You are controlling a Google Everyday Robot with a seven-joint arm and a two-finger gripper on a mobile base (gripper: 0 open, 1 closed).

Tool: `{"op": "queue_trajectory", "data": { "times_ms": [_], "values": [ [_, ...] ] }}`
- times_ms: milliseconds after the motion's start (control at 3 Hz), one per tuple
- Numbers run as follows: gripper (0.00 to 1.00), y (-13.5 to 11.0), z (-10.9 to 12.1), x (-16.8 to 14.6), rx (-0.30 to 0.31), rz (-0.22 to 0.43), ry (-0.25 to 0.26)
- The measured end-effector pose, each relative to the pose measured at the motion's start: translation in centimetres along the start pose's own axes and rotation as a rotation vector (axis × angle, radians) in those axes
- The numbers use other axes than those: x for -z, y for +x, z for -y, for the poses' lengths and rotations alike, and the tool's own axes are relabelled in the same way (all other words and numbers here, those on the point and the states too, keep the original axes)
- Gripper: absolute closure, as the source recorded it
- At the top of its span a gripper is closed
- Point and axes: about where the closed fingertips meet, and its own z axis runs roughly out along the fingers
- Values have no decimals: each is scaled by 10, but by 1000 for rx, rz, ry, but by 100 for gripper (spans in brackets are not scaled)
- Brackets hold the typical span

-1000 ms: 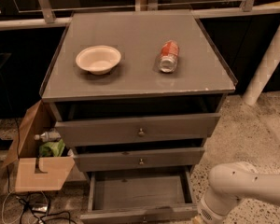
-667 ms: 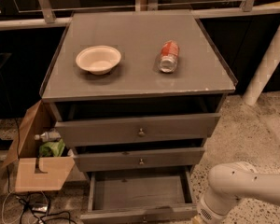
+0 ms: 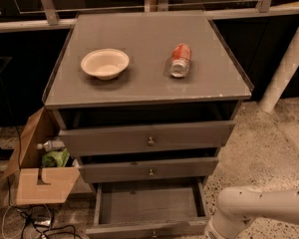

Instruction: Close bottom drawer

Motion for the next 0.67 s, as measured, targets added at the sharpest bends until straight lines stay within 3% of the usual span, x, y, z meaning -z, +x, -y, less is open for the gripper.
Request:
{"op": "queue_trajectory", "data": {
  "times_ms": [667],
  "values": [
    [100, -18, 23, -60, -133, -1, -17]
  ]
}}
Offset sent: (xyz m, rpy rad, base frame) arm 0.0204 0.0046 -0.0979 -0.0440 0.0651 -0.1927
